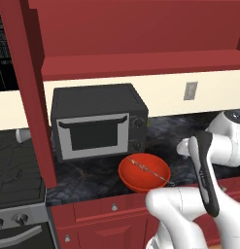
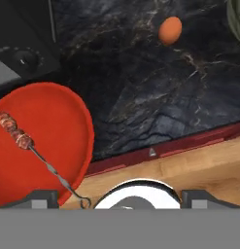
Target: Pick both bowls and place them on the counter. Then place the kebab skewer in one bowl and place the egg in the other bowl.
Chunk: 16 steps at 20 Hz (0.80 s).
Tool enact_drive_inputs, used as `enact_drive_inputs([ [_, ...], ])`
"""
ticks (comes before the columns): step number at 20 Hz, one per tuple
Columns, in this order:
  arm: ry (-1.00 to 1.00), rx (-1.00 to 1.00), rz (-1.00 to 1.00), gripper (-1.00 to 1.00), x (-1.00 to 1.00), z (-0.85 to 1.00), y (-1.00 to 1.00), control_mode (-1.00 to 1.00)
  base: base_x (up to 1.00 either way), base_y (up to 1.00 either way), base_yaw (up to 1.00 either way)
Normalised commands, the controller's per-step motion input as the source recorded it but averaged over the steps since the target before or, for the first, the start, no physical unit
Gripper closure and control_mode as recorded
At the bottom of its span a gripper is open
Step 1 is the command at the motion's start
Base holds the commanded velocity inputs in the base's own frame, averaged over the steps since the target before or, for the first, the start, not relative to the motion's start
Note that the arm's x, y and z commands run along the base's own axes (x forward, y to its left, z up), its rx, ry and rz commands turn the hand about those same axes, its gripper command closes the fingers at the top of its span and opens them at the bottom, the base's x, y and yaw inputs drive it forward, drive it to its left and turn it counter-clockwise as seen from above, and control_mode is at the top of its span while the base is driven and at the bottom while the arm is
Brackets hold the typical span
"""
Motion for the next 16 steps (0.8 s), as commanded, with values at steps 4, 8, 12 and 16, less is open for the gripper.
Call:
enact_drive_inputs([
  [4,0.0,0.11,-0.37,-1.0,0.36,0.27,-0.14,-1.0,0.0,0.0,0.0],
  [8,0.0,0.07,-0.3,-1.0,0.36,0.02,-0.42,-1.0,0.0,0.0,0.0],
  [12,0.0,0.0,-0.21,-1.0,0.35,-0.07,-0.42,-1.0,0.0,0.0,0.0],
  [16,0.03,0.0,-0.18,-1.0,0.54,-0.01,-0.3,-1.0,0.0,0.0,0.0],
])
